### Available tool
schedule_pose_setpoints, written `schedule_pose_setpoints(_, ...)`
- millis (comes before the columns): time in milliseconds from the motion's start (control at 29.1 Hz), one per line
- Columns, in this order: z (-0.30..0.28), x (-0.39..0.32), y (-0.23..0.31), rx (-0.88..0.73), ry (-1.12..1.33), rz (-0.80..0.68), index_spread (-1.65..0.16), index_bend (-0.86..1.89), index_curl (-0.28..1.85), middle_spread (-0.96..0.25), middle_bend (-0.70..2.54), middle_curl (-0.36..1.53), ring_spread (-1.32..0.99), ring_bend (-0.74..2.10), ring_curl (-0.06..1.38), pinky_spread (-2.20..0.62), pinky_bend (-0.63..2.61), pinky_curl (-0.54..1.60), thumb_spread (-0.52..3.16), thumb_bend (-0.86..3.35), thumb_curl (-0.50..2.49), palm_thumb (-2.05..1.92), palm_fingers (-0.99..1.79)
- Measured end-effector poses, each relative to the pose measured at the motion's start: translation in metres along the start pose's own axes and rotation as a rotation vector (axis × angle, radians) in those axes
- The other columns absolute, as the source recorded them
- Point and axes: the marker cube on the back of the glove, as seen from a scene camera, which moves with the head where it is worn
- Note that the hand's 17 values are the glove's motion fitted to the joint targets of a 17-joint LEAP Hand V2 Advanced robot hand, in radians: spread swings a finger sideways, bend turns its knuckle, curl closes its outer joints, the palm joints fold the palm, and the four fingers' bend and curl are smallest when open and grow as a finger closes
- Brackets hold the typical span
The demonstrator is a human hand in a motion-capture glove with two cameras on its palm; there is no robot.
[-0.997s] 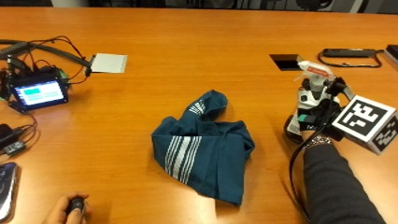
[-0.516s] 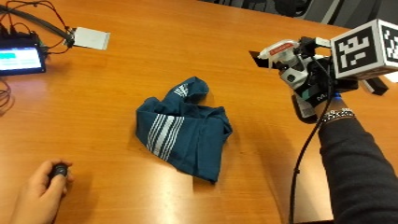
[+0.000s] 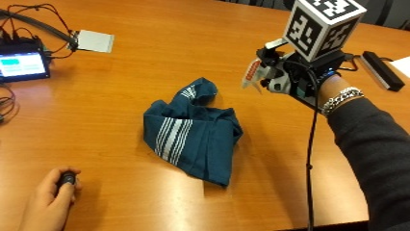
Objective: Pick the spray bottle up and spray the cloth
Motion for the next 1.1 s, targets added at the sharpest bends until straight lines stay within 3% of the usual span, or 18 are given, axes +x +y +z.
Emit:
schedule_pose_setpoints(309, 0.031, -0.040, 0.006, -0.073, 0.218, -0.187, -0.27, 0.18, 0.50, -0.21, 0.58, 0.53, -0.20, 0.76, 0.45, -0.32, 0.56, 0.41, 0.68, -0.03, 0.69, 0.78, 1.37)
schedule_pose_setpoints(722, 0.061, -0.061, 0.021, -0.112, 0.196, -0.239, -0.27, 0.17, 0.51, -0.21, 0.58, 0.53, -0.20, 0.76, 0.45, -0.31, 0.56, 0.41, 0.68, -0.03, 0.71, 0.77, 1.37)
schedule_pose_setpoints(859, 0.055, -0.063, 0.020, -0.051, 0.143, -0.220, -0.27, 0.17, 0.52, -0.21, 0.58, 0.53, -0.20, 0.76, 0.45, -0.31, 0.56, 0.41, 0.68, -0.03, 0.72, 0.77, 1.37)
schedule_pose_setpoints(1100, 0.008, -0.093, 0.007, 0.206, -0.186, -0.099, -0.27, 0.17, 0.52, -0.21, 0.58, 0.53, -0.20, 0.76, 0.45, -0.31, 0.56, 0.41, 0.68, -0.03, 0.72, 0.76, 1.37)
